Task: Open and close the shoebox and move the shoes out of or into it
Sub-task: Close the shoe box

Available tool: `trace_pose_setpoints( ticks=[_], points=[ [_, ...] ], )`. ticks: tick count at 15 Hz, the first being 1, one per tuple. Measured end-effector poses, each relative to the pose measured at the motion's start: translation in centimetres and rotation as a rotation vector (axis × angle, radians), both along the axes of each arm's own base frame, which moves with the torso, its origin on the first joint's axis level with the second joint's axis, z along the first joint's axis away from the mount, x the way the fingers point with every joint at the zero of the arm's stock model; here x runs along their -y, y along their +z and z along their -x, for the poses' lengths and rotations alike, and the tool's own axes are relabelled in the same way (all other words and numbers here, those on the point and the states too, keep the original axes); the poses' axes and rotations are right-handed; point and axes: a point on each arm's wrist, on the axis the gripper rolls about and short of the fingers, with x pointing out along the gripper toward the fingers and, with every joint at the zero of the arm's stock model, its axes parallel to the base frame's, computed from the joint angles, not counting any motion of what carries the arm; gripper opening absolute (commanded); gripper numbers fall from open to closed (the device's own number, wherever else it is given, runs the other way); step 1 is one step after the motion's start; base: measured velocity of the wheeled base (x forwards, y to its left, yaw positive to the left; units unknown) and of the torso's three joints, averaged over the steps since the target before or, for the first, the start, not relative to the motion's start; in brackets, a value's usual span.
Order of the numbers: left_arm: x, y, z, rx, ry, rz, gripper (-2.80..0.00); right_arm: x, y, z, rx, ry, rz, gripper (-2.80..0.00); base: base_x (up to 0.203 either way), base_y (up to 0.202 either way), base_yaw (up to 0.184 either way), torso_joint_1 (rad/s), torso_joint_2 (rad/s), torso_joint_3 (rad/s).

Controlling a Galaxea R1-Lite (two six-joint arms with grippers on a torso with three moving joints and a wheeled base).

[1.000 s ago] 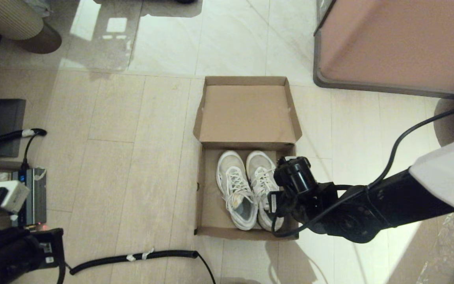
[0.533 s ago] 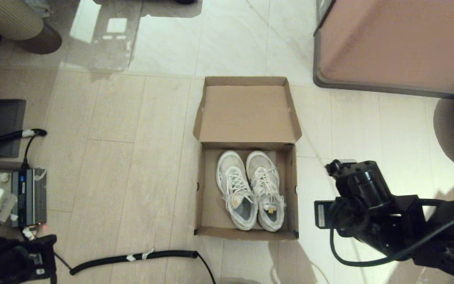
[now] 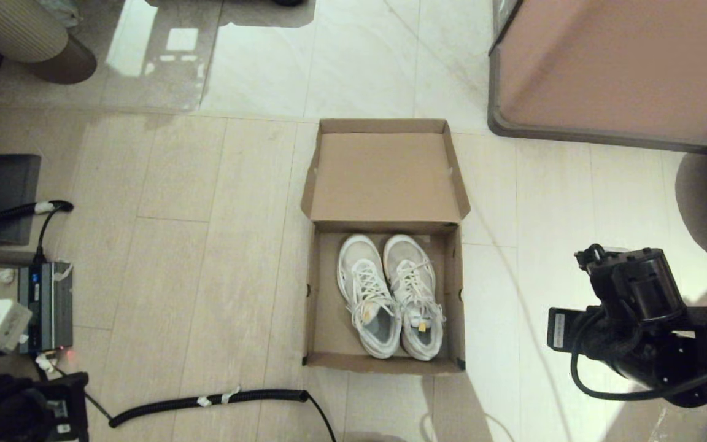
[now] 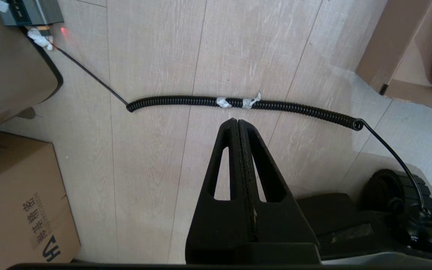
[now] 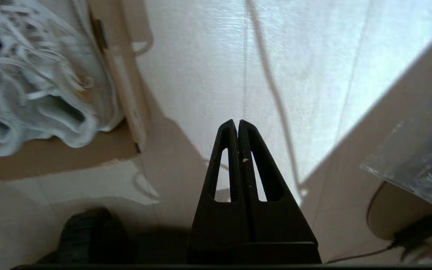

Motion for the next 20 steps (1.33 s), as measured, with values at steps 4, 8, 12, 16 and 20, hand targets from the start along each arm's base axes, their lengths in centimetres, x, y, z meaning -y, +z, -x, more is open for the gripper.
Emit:
trace_pose_setpoints(
  ticks=[4,8,12,16,20],
  points=[
    [0.1,-0.6,0.0,-0.070,-0.038,-0.039,-2.80,2.4,1.5,-0.8,0.045,-0.085,0.005,-2.80,0.000,0.000,0.000,0.000,0.00,0.000],
    [0.8,0.3,-1.7,-0.055,-0.145,0.011,-2.80,3.2,-0.1,-0.2,-0.019,-0.090,0.052,-2.80,0.000,0.000,0.000,0.000,0.00,0.000],
    [2.3,0.7,-4.1,-0.072,-0.193,0.056,-2.80,2.9,0.3,0.0,0.009,-0.048,0.077,-2.80,0.000,0.000,0.000,0.000,0.00,0.000],
    [3.3,0.9,-6.2,-0.053,-0.197,0.083,-2.80,2.7,0.9,0.2,0.028,-0.027,0.073,-2.80,0.000,0.000,0.000,0.000,0.00,0.000],
    [4.2,0.5,-7.8,-0.029,-0.206,0.062,-2.80,2.1,2.2,-1.2,0.076,-0.007,0.052,-2.80,0.000,0.000,0.000,0.000,0.00,0.000]
  ],
)
